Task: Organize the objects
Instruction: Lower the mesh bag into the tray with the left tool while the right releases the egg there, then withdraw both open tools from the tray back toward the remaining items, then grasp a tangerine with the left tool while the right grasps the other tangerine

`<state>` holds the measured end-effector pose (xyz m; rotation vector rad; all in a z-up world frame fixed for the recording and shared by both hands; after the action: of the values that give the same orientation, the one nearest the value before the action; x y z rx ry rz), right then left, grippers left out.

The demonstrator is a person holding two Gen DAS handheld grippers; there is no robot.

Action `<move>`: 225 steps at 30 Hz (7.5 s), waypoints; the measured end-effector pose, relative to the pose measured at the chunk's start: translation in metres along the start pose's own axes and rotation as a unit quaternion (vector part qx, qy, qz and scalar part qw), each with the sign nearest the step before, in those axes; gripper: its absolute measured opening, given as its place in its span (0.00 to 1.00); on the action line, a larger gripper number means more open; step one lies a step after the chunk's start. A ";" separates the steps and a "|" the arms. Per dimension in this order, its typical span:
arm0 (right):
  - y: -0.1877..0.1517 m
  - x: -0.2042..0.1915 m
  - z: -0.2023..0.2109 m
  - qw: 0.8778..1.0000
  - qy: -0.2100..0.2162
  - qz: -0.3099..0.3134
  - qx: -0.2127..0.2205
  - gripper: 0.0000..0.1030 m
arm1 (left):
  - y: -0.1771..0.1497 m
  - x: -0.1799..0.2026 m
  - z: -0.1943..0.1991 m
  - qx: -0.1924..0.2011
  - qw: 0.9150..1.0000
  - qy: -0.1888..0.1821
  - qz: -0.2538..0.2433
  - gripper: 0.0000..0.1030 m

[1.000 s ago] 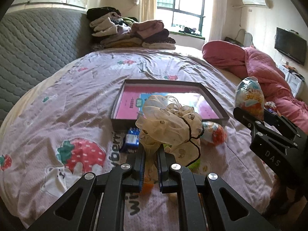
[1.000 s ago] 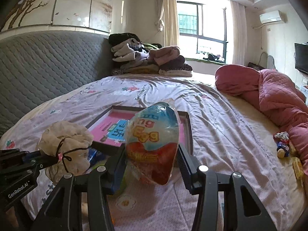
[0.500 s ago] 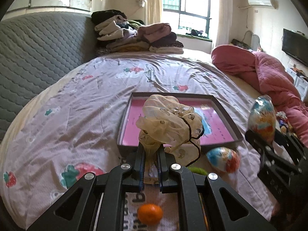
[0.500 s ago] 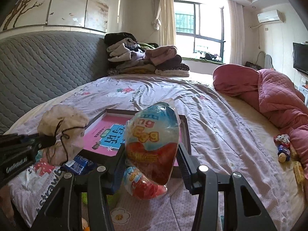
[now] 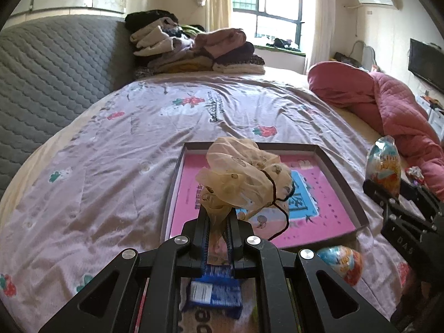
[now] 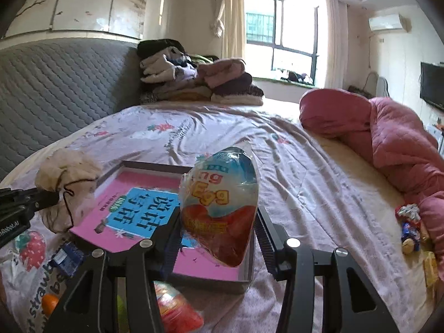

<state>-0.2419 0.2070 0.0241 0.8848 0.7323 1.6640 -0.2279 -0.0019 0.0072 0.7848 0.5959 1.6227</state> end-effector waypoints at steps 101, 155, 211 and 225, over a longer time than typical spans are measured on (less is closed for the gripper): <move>0.003 -0.015 0.001 0.998 0.044 -0.002 -0.042 0.56 | 0.000 -0.016 0.016 -0.008 1.000 0.007 -0.026 0.73; -0.070 -0.082 0.095 0.994 0.094 0.060 0.011 0.62 | -0.093 -0.036 0.058 -0.047 0.997 -0.056 -0.035 0.73; -0.134 -0.134 0.092 0.978 0.165 0.097 -0.084 0.62 | -0.155 -0.032 0.030 -0.118 0.991 -0.008 -0.066 0.73; -0.134 -0.142 0.080 0.977 0.162 0.106 -0.094 0.47 | -0.152 -0.032 0.022 -0.118 0.991 0.003 -0.057 0.66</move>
<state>-0.0828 0.1056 -0.0702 0.5777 0.7014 2.0621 -0.1112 -0.0051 -0.0981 0.5624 0.4351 1.5570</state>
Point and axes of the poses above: each gripper's, at about its wrist camera, not at the fingertips, and z roughly against the way its jaws point, x to its right, y to its top, the point moved 6 cm from there along -z, roughly the way its jaws point, and after that the axes turned 10 degrees about z, right-handed, at the moved point
